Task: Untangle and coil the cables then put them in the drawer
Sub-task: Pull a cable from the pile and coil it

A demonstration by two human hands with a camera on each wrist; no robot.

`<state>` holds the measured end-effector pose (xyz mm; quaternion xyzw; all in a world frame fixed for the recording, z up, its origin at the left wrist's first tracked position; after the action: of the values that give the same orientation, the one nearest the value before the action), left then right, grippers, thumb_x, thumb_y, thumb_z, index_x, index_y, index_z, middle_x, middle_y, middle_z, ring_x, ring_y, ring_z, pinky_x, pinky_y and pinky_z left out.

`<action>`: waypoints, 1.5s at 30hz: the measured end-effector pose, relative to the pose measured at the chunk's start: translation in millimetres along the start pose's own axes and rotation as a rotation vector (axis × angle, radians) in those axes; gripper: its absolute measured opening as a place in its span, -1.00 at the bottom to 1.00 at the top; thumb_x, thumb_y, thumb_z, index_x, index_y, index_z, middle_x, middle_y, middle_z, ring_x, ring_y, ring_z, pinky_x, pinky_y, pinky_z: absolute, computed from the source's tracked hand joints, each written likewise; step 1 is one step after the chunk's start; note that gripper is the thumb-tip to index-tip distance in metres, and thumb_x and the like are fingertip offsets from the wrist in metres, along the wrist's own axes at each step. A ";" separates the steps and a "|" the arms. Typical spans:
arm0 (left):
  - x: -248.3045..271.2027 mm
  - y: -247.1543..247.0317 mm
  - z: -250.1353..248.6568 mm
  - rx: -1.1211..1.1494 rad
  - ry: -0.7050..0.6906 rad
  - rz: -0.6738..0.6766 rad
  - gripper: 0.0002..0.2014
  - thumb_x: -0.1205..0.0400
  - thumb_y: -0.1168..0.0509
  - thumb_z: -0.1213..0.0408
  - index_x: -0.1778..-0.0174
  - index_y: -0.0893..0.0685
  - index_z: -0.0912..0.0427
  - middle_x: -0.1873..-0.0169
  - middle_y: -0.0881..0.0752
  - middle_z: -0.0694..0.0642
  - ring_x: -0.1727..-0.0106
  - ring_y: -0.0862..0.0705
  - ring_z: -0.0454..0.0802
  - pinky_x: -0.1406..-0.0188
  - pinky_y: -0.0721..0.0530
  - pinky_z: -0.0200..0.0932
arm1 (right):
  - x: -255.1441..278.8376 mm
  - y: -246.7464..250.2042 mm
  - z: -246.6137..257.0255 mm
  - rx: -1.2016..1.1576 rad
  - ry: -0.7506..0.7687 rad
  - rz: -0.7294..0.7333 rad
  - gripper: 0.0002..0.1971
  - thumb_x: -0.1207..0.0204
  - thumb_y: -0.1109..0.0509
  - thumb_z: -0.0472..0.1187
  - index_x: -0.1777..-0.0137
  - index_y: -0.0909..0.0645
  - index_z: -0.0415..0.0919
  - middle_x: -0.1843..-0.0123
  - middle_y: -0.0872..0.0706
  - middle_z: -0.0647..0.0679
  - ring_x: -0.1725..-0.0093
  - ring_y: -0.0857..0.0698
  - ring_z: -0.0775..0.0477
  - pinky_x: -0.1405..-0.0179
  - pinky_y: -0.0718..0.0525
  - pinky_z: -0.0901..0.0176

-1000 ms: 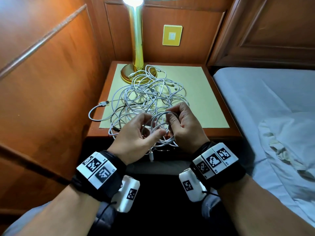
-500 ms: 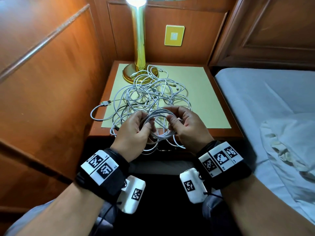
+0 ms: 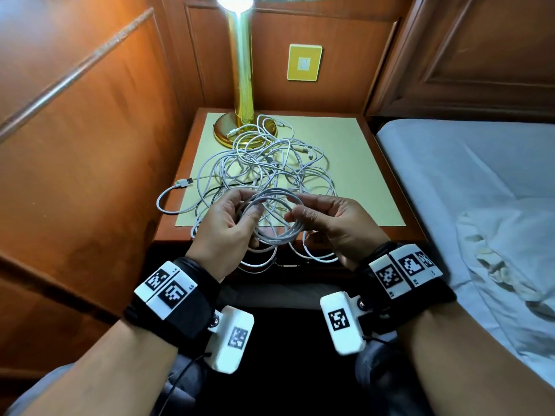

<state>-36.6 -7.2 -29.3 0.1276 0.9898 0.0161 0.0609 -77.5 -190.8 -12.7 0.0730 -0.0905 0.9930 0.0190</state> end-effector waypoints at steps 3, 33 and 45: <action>-0.6 3.8 -1.6 0.023 0.014 -0.026 -0.65 -0.55 -0.51 0.09 -0.18 -0.70 0.15 0.05 -0.78 0.12 0.11 -0.74 -0.03 0.20 -0.74 -0.15 | 0.1 3.6 1.6 0.014 0.005 -0.005 -0.78 -0.51 -0.49 -0.38 -0.12 -0.77 -0.16 0.13 -0.85 -0.18 0.23 -0.78 0.00 0.41 -0.69 0.25; -54.2 -66.1 -12.7 0.130 0.229 0.038 -0.90 -0.72 -0.35 0.32 -0.11 -0.64 0.23 -0.02 -0.78 0.24 -0.03 -0.81 0.14 0.06 -0.78 -0.02 | -9.3 127.6 19.2 0.269 0.193 -0.606 -0.73 -0.48 -0.58 -0.35 -0.16 -0.73 -0.18 0.08 -0.86 -0.17 0.16 -0.85 -0.08 0.17 -0.82 0.06; -71.4 -135.1 -3.7 -0.218 0.133 0.173 -0.89 -0.71 -0.34 0.22 -0.05 -0.71 0.17 0.07 -0.81 0.12 0.10 -0.85 -0.05 0.04 -0.84 0.17 | -21.9 224.7 -20.1 0.207 -0.164 -0.827 -0.83 -0.46 -0.58 -0.41 -0.02 -0.71 -0.31 0.08 -0.81 -0.27 0.18 -0.82 -0.16 0.18 -0.79 0.04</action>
<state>-2.4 -156.1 -23.7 0.2039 0.9693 0.1369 0.0069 -70.1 -408.5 -75.3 0.1833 0.0454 0.8966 0.4005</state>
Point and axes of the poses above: each hand's wrist, its own x-axis away from the middle knuckle, its own y-axis out of the back of the hand, z = x × y, the point moved 2 cm from there along -x, towards the middle knuckle
